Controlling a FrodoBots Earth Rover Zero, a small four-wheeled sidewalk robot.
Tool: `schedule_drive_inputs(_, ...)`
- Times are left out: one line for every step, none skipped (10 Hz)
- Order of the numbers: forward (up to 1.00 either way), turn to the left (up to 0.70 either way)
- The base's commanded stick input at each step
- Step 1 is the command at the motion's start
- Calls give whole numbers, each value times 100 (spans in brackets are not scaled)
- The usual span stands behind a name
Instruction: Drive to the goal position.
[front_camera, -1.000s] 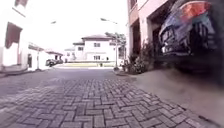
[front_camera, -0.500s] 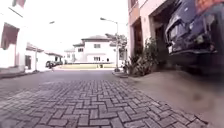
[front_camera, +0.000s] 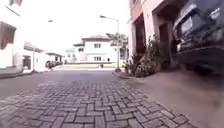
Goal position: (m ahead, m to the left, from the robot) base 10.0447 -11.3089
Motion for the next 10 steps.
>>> schedule_drive_inputs(70,0)
schedule_drive_inputs(70,0)
schedule_drive_inputs(70,0)
schedule_drive_inputs(70,0)
schedule_drive_inputs(70,0)
schedule_drive_inputs(70,0)
schedule_drive_inputs(70,0)
schedule_drive_inputs(70,0)
schedule_drive_inputs(70,0)
schedule_drive_inputs(70,0)
